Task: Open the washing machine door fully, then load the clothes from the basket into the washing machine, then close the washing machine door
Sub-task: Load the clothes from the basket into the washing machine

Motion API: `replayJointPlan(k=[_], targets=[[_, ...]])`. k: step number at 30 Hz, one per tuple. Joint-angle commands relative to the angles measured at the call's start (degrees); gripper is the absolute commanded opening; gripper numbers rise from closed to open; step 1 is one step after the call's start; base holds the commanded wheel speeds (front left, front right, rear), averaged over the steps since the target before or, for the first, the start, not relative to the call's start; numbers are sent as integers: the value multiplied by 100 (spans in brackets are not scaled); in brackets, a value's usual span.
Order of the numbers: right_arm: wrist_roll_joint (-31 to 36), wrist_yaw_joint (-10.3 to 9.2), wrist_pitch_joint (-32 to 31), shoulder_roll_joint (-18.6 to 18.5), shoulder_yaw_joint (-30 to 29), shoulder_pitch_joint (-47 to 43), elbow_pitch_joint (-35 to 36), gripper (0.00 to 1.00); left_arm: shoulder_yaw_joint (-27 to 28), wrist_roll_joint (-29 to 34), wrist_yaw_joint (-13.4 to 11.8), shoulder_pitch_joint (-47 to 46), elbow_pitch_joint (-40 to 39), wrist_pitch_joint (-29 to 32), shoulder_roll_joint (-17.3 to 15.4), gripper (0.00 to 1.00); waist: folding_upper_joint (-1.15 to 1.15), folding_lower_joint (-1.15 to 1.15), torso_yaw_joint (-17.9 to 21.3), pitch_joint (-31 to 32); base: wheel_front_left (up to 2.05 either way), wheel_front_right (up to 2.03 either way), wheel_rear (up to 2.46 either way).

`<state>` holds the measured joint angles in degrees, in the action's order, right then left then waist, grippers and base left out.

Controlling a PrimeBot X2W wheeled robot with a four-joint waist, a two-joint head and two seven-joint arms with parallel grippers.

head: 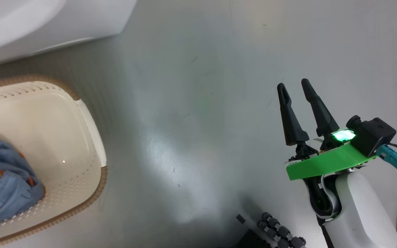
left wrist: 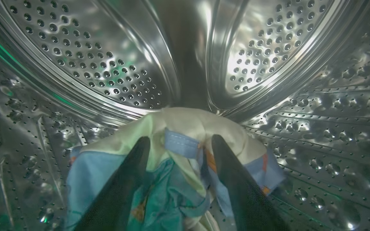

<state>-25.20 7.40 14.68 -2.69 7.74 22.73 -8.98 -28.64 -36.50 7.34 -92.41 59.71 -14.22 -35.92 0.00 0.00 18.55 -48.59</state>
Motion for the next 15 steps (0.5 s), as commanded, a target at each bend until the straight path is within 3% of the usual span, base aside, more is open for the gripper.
replayJointPlan(k=[1, 15], targets=[[47, 9, 32, -19, 48, -113, 80, 100, 17, -53, 14, 177, -72, -47, -244, 100, 0, 0, -92, 167, 0, 0, 0], [553, 9, 32, -19, -199, -232, -72, 100, -178, -459, 14, 1647, -714, -76, 5, 100, 0, 0, -707, 1108, 0, 0, 0]])
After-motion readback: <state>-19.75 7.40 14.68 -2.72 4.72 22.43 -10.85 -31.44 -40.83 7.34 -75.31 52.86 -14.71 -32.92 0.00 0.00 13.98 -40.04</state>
